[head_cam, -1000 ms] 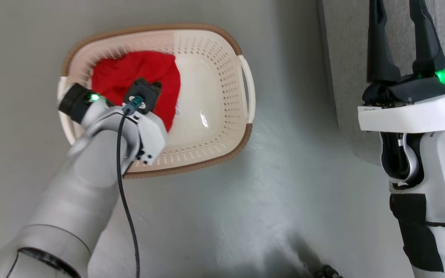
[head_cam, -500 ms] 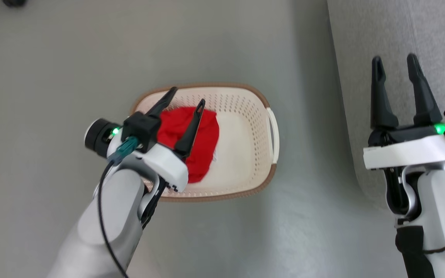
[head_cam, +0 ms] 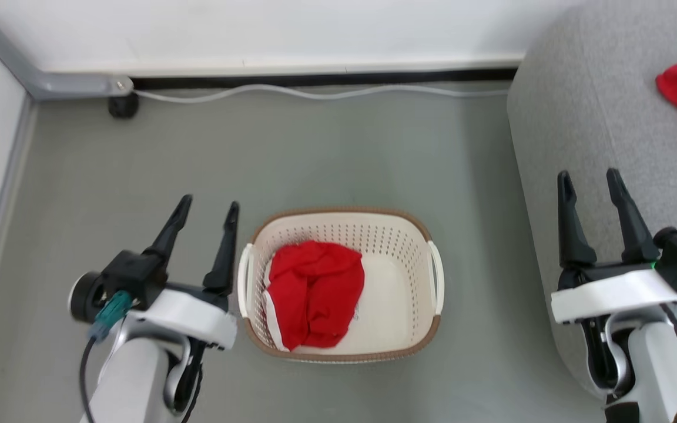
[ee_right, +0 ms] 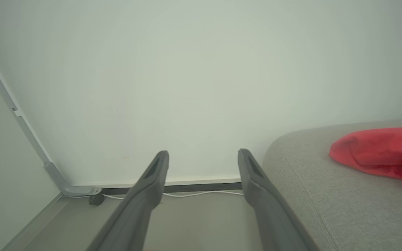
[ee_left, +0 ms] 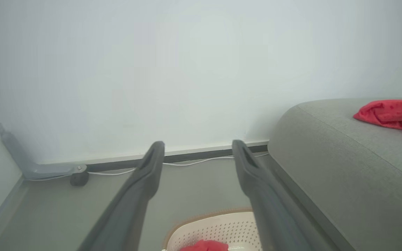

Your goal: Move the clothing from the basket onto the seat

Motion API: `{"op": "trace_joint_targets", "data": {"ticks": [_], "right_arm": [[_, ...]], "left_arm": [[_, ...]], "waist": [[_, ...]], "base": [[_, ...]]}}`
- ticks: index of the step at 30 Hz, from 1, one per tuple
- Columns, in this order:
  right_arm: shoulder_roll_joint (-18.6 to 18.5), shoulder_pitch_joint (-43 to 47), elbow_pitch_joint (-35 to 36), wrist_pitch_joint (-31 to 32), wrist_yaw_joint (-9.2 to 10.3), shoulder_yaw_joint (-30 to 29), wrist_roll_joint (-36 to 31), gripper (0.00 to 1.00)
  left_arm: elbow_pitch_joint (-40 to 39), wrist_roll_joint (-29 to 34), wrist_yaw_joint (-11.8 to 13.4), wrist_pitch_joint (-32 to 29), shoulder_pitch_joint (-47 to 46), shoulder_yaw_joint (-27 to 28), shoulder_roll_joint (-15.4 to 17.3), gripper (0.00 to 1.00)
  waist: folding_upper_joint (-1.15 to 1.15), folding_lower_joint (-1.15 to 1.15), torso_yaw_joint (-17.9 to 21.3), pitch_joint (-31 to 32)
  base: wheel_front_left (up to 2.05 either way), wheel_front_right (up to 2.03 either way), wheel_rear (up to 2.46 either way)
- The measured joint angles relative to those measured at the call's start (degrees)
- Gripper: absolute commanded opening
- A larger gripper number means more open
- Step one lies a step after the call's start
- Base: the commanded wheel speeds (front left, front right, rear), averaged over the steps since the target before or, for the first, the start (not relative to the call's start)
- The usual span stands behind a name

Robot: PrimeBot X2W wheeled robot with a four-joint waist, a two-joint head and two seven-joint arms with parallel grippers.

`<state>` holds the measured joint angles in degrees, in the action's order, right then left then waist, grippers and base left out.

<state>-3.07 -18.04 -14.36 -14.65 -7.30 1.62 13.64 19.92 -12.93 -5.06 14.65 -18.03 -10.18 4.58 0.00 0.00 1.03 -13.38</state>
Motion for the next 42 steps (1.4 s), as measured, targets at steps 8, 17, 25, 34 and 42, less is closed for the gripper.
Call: {"op": "trace_joint_targets", "data": {"ticks": [8, 17, 25, 34, 42], "right_arm": [[0.0, 5.3, -0.5, 0.0, 0.00, 0.5, -0.2, 1.00], [-0.2, 8.9, -0.2, 0.0, 0.00, 0.8, -0.4, 1.00], [-0.2, 9.9, 0.4, 0.0, 0.00, 0.6, -0.4, 1.00], [-0.2, 9.9, 0.6, 0.0, 0.00, 0.5, -0.4, 1.00], [-0.2, 9.6, 1.2, 0.0, 0.00, 0.8, -0.4, 1.00]], "left_arm": [[-4.6, 1.9, 0.1, 0.0, 8.5, 8.1, -0.5, 1.00], [-7.5, 3.9, 0.2, 0.0, 16.3, 13.9, -1.5, 1.00], [-8.1, 4.3, 0.1, 0.0, 19.6, 15.2, -1.9, 1.00], [-8.3, 4.6, -0.4, 0.0, 20.0, 15.4, -2.1, 1.00], [-7.9, 3.9, -0.5, 0.0, 19.9, 13.6, -2.1, 1.00]], "waist": [[0.00, 0.00, -1.6, 6.3], [0.00, 0.00, -1.8, 10.8], [0.00, 0.00, -2.0, 11.2], [0.00, 0.00, -2.0, 10.8], [0.00, 0.00, -1.6, 9.1]], "base": [[0.00, 0.00, 0.00], [0.00, 0.00, 0.00], [0.00, 0.00, 0.00], [0.00, 0.00, 0.00], [0.00, 0.00, 0.00]]}}
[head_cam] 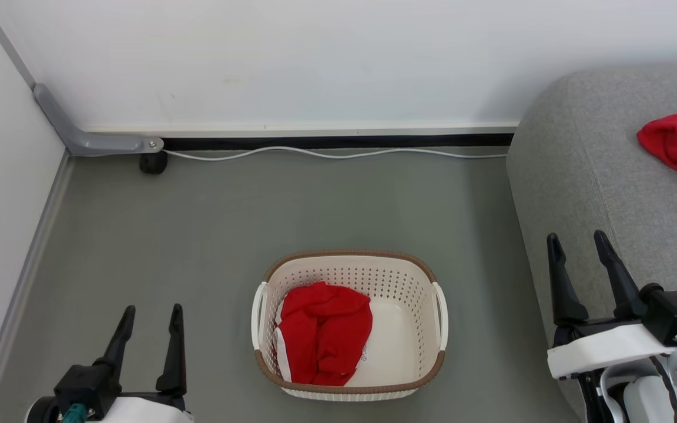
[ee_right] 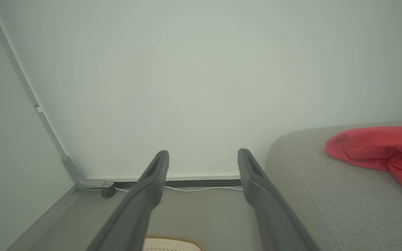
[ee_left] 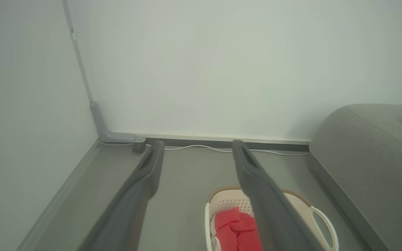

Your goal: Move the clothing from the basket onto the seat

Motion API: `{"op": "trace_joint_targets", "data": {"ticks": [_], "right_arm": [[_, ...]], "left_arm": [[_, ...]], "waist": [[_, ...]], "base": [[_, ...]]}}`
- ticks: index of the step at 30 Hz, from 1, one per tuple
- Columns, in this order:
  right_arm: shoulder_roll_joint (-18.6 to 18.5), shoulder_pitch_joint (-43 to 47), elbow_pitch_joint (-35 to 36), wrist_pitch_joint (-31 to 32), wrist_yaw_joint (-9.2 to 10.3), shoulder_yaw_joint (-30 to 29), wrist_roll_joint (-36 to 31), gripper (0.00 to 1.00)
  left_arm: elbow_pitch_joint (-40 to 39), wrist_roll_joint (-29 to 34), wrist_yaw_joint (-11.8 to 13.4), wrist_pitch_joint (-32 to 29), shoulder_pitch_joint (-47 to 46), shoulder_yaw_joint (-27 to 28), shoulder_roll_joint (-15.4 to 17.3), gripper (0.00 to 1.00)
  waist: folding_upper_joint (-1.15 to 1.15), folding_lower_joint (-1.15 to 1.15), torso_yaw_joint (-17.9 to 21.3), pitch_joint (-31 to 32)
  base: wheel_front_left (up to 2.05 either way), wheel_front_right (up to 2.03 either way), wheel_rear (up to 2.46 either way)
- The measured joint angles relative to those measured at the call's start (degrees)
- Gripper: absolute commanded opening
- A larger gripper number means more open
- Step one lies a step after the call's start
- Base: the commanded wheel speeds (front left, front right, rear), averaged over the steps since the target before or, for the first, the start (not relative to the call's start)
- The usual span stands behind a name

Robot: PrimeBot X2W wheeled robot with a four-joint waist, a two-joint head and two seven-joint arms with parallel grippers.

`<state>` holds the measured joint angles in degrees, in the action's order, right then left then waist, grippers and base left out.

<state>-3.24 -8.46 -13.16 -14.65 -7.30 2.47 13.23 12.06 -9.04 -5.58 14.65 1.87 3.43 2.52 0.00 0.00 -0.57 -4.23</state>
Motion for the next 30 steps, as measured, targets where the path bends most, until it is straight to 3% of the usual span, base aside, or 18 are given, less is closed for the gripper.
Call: {"op": "trace_joint_targets", "data": {"ticks": [8, 21, 30], "right_arm": [[0.0, -3.9, 1.5, 0.0, 0.00, 1.1, 0.0, 1.00], [0.1, -16.3, 5.5, 0.0, 0.00, 2.7, 0.6, 1.00], [0.1, -22.6, 8.8, 0.0, 0.00, 3.9, 3.8, 1.00]], "left_arm": [[1.8, -0.7, -0.5, 0.0, -4.3, -6.2, 0.0, 1.00], [8.1, 0.7, -1.5, 0.0, -21.0, -13.7, 0.1, 1.00], [17.5, 3.7, -1.9, 0.0, -31.9, -22.2, 4.9, 1.00]], "waist": [[0.00, 0.00, 1.0, -5.7], [0.00, 0.00, 3.9, -22.2], [0.00, 0.00, 7.3, -33.0]], "base": [[0.00, 0.00, 0.00], [0.00, 0.00, 0.00], [0.00, 0.00, 0.00]]}}
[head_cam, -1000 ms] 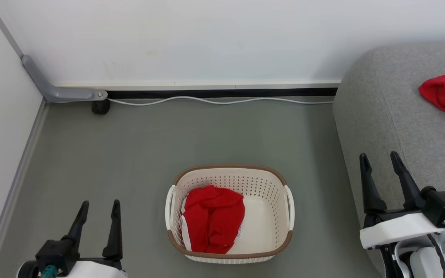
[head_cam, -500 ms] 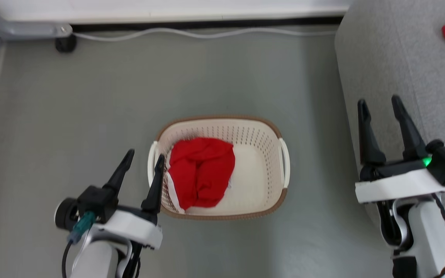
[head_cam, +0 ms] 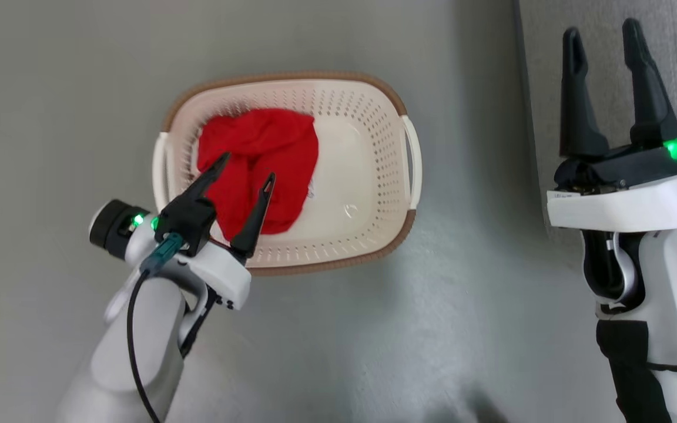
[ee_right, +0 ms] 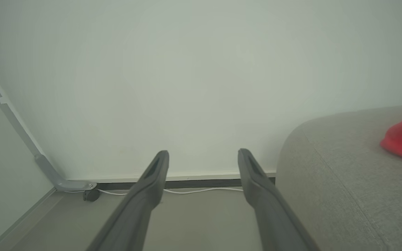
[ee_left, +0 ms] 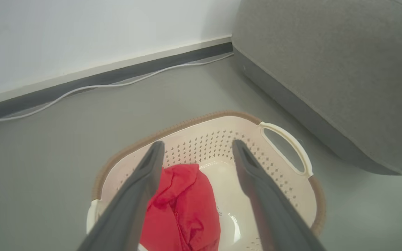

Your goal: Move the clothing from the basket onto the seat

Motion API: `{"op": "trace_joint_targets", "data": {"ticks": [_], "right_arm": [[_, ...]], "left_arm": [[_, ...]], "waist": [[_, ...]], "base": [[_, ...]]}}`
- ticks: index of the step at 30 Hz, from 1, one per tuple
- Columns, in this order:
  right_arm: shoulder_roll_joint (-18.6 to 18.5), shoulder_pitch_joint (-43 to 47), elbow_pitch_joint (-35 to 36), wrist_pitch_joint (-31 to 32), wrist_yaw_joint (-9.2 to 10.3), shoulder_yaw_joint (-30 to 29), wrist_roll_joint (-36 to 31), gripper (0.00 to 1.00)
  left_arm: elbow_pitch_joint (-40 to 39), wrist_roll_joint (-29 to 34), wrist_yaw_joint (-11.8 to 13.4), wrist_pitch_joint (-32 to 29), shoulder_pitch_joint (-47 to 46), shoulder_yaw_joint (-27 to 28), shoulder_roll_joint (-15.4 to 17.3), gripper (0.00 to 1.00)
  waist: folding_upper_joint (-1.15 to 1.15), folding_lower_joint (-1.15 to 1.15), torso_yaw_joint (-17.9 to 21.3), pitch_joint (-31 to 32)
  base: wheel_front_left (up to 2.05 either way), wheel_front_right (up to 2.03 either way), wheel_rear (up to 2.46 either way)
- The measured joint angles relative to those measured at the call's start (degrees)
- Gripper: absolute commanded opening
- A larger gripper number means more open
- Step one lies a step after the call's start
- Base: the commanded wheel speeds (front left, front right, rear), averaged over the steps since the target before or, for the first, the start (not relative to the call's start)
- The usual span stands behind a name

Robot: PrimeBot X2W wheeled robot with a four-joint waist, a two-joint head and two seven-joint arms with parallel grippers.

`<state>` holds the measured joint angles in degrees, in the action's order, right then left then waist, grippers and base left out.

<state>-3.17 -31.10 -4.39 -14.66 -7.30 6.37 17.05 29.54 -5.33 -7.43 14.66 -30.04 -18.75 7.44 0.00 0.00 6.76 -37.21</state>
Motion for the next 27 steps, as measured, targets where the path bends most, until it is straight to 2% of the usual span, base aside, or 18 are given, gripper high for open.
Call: {"op": "trace_joint_targets", "data": {"ticks": [4, 11, 19, 27], "right_arm": [[0.0, -1.5, 0.5, 0.0, 0.00, 0.7, 1.6, 1.00], [0.0, -2.4, 1.3, 0.0, 0.00, 2.4, 4.5, 1.00], [0.1, -2.5, 1.8, 0.0, 0.00, 3.6, 6.8, 1.00], [0.1, -3.6, 2.5, 0.0, 0.00, 5.2, 8.3, 1.00]], "left_arm": [[7.0, 1.1, 0.0, 0.0, -6.2, -4.2, 2.8, 1.00], [21.6, 4.7, 0.0, -0.4, -15.9, -7.6, 5.8, 1.00], [32.4, 10.7, 1.6, -4.3, -26.2, -12.1, 6.2, 1.00], [38.6, 14.4, 4.2, -7.7, -32.1, -15.6, 6.2, 1.00]], "waist": [[0.00, 0.00, 2.0, -4.1], [0.00, 0.00, 6.2, -9.4], [0.00, 0.00, 9.7, -13.7], [0.00, 0.00, 11.3, -16.1]], "base": [[0.00, 0.00, 0.00], [0.00, 0.00, 0.00], [0.00, 0.00, 0.00], [0.00, 0.00, 0.00]]}}
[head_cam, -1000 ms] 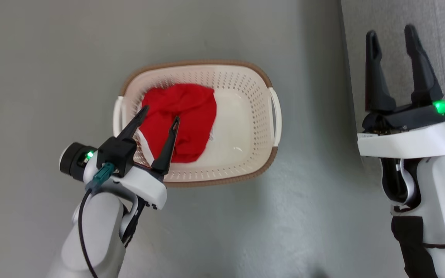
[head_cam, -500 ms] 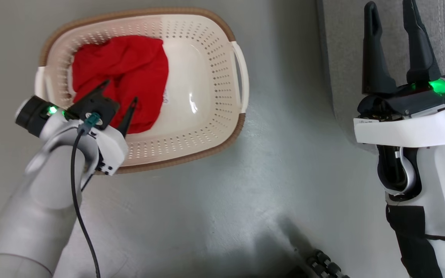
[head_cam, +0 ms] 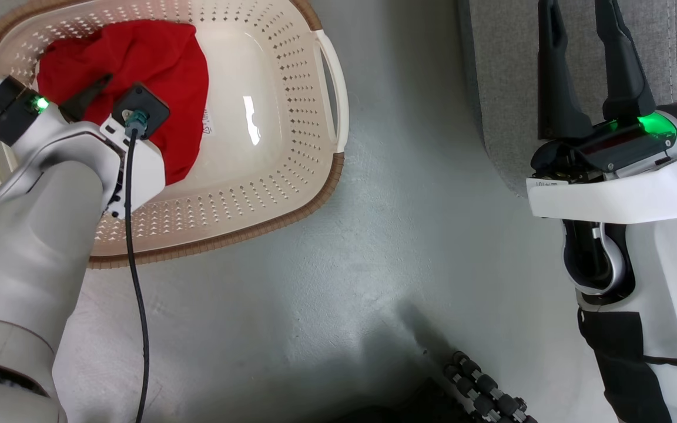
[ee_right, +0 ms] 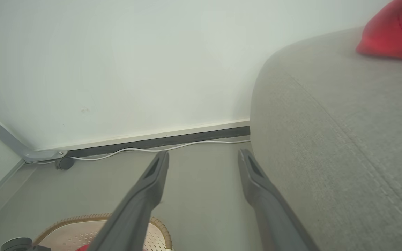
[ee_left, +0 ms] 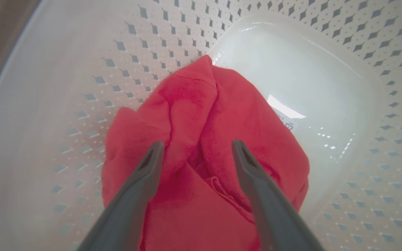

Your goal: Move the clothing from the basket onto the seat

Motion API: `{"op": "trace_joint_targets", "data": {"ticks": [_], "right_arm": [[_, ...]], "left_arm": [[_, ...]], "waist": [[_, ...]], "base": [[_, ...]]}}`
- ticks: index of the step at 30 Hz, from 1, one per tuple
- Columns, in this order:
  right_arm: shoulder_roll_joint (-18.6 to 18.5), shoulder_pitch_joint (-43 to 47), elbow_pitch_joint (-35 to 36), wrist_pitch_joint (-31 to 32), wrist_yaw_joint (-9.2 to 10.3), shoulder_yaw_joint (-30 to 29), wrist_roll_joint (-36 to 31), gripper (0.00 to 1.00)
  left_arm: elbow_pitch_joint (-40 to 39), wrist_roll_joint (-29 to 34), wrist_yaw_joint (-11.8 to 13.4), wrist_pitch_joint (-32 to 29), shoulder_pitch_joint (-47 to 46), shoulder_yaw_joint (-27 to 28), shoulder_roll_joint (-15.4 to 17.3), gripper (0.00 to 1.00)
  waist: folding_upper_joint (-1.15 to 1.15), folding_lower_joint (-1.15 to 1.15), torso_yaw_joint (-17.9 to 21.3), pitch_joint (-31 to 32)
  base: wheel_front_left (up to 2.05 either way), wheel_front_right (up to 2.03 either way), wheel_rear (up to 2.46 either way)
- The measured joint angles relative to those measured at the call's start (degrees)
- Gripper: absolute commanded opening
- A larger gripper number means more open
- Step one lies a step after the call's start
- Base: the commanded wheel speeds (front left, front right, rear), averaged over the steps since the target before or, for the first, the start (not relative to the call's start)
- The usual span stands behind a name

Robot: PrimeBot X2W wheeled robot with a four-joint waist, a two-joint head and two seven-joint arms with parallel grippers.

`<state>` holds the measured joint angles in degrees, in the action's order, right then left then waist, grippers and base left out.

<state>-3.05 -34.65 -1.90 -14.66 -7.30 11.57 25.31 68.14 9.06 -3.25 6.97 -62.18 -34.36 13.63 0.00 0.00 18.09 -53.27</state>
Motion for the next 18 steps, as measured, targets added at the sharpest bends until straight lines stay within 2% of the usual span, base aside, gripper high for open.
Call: {"op": "trace_joint_targets", "data": {"ticks": [18], "right_arm": [[0.1, -1.2, 1.8, 0.0, 0.00, 1.2, 2.0, 1.00]], "left_arm": [[3.9, 3.0, 1.9, -3.2, -5.6, -4.7, 0.0, 1.00]], "waist": [[0.00, 0.00, 1.4, -4.7]], "base": [[0.00, 0.00, 0.00]]}}
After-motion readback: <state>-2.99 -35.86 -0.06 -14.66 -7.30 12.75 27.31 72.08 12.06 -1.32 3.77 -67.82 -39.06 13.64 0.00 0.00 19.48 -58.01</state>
